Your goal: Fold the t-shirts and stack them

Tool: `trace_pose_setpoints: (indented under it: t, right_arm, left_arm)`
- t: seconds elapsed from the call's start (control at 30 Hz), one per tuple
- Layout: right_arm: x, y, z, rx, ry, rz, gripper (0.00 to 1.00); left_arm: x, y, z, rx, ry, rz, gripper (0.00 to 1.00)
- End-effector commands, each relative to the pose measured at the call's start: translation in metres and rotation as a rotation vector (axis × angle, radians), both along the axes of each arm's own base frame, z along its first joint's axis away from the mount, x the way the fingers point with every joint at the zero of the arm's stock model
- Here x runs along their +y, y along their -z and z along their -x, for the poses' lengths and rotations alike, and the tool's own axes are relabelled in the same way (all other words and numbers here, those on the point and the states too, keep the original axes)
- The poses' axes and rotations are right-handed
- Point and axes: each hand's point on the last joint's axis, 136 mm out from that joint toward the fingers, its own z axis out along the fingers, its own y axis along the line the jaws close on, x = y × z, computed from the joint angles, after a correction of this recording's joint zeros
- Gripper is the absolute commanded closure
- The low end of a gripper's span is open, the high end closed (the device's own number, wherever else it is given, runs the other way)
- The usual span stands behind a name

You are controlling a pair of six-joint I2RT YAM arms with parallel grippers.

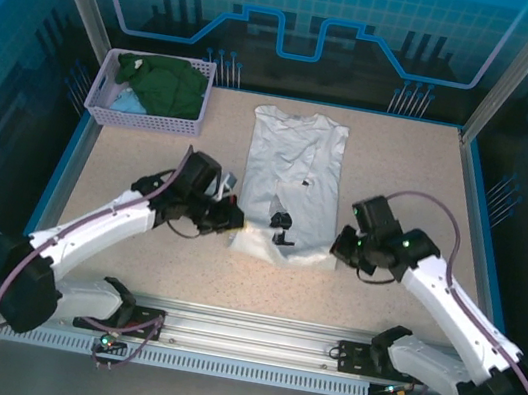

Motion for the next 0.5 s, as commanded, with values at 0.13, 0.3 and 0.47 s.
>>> trace_pose_setpoints:
  t: [0.13, 0.3, 0.47]
  right_arm:
    - [-0.003, -0.006, -0.083, -0.036, -0.011, 0.004, 1.00]
    - [-0.004, 0.013, -0.126, 0.011, 0.001, 0.003, 1.00]
    - [-0.003, 0.035, -0.162, 0.064, 0.012, -0.009, 1.00]
  left_arm:
    - [0.011, 0.011, -0.075, -0.021, -0.074, -0.080, 1.00]
    - [0.018, 0.032, -0.115, 0.015, -0.147, -0.088, 1.00]
    - [0.024, 0.057, -0.144, 0.056, -0.193, -0.104, 1.00]
